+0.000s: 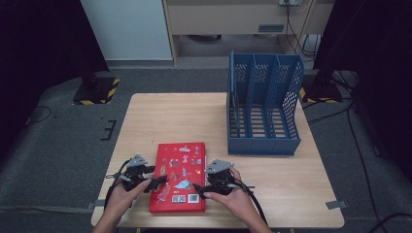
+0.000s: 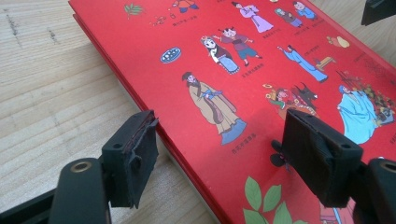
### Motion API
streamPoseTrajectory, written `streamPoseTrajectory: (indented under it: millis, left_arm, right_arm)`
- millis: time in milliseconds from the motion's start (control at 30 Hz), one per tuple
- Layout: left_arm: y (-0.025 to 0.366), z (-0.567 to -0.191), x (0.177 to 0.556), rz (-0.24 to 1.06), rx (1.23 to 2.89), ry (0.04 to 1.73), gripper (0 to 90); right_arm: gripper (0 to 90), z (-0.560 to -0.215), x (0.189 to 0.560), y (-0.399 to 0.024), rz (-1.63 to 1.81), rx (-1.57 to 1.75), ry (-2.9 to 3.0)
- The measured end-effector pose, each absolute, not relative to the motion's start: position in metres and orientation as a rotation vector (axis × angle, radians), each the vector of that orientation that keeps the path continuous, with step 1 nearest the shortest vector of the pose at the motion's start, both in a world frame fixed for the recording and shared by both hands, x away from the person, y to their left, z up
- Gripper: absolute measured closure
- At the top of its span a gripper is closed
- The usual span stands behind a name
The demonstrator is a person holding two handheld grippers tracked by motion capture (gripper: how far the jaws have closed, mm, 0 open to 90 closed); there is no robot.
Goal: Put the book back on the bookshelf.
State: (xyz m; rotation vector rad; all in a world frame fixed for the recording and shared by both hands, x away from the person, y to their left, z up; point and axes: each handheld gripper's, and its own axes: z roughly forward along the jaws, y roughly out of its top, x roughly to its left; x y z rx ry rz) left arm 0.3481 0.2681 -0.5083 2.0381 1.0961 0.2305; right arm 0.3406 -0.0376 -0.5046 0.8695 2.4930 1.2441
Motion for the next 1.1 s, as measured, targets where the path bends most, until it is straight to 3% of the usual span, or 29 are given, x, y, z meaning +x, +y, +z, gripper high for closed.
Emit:
streamPoseTrajectory:
  millis: [1100]
  left_arm:
    - [0.252,-0.510,0.353,0.235,2.056,1.016,22.3]
  right_arm:
    - [3.9,-0.524,0.360,-0.045,1.372,1.067,2.536]
